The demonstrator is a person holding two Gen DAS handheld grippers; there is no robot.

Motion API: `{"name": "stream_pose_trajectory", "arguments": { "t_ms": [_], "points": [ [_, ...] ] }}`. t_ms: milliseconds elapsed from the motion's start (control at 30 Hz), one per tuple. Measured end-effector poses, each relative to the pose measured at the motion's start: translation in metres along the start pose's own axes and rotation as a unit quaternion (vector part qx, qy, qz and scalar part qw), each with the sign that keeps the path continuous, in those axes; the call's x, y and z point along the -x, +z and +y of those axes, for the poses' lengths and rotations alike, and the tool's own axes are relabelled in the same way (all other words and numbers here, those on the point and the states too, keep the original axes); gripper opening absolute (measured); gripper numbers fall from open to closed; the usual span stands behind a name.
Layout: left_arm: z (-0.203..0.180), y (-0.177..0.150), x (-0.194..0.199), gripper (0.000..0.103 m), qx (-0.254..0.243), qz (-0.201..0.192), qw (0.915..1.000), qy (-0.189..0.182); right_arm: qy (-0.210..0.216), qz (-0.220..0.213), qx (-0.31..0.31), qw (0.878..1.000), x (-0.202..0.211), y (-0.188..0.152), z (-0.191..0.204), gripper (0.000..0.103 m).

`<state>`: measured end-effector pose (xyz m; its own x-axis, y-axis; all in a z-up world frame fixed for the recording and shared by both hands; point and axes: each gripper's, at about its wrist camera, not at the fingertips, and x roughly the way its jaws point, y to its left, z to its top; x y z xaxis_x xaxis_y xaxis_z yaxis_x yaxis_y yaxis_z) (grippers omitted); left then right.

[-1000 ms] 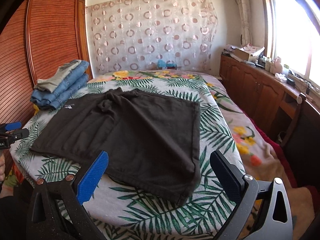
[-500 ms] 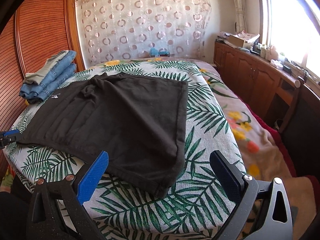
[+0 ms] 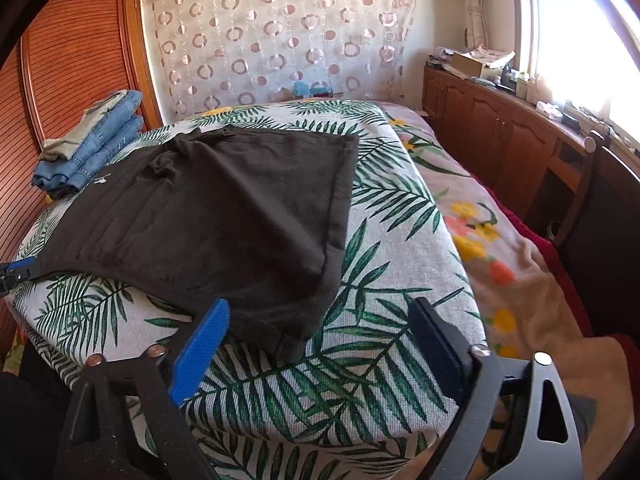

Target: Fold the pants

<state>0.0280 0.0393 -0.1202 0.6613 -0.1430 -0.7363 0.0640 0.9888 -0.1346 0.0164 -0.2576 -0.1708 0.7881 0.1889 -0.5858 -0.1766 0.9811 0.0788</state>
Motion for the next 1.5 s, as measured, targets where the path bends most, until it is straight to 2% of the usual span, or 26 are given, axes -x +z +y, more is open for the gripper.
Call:
{"name": "stream_pose_trajectory", "arguments": {
  "t_ms": [67, 133, 267, 400, 467, 567, 733, 900, 1267, 1500],
  "points": [
    [0.0, -0.001, 0.001, 0.022, -0.002, 0.0, 1.0, -0.009, 0.005, 0.003, 0.002, 1.0, -0.001, 0.001, -0.002, 0.079],
    [-0.003, 0.0, 0.001, 0.017, -0.01, 0.0, 0.9999, -0.013, 0.009, 0.005, 0.004, 1.0, 0.002, -0.001, -0.002, 0.072],
    [-0.003, 0.001, 0.006, 0.007, -0.01, -0.006, 0.9998, -0.014, 0.013, 0.007, 0.009, 1.0, 0.005, -0.001, -0.002, 0.05],
    [0.001, 0.002, 0.018, 0.006, -0.008, -0.02, 0.9996, -0.018, 0.035, 0.013, 0.008, 0.999, 0.006, 0.0, -0.004, 0.028],
    [0.001, 0.003, 0.025, 0.006, -0.009, -0.028, 0.9994, -0.019, 0.032, 0.017, 0.014, 0.999, 0.006, 0.0, -0.006, 0.017],
    [0.003, 0.005, 0.037, 0.005, -0.009, -0.041, 0.9989, -0.02, 0.039, 0.023, 0.017, 0.999, 0.009, 0.006, -0.006, 0.009],
    [0.004, 0.008, 0.061, 0.004, -0.012, -0.06, 0.9978, -0.026, 0.051, 0.02, 0.022, 0.998, 0.023, 0.007, -0.011, 0.005],
    [-0.003, 0.01, 0.064, 0.004, -0.019, -0.063, 0.9974, -0.029, 0.05, 0.011, 0.023, 0.998, 0.033, 0.009, -0.013, 0.005],
    [-0.048, 0.064, 0.059, 0.004, -0.073, -0.092, 0.9905, -0.072, 0.052, -0.023, 0.025, 0.998, 0.024, 0.021, 0.001, 0.006],
    [-0.083, 0.096, 0.042, 0.004, -0.111, -0.086, 0.9841, -0.109, 0.059, -0.031, 0.028, 0.997, 0.02, 0.022, 0.002, 0.009]
  ]
}}
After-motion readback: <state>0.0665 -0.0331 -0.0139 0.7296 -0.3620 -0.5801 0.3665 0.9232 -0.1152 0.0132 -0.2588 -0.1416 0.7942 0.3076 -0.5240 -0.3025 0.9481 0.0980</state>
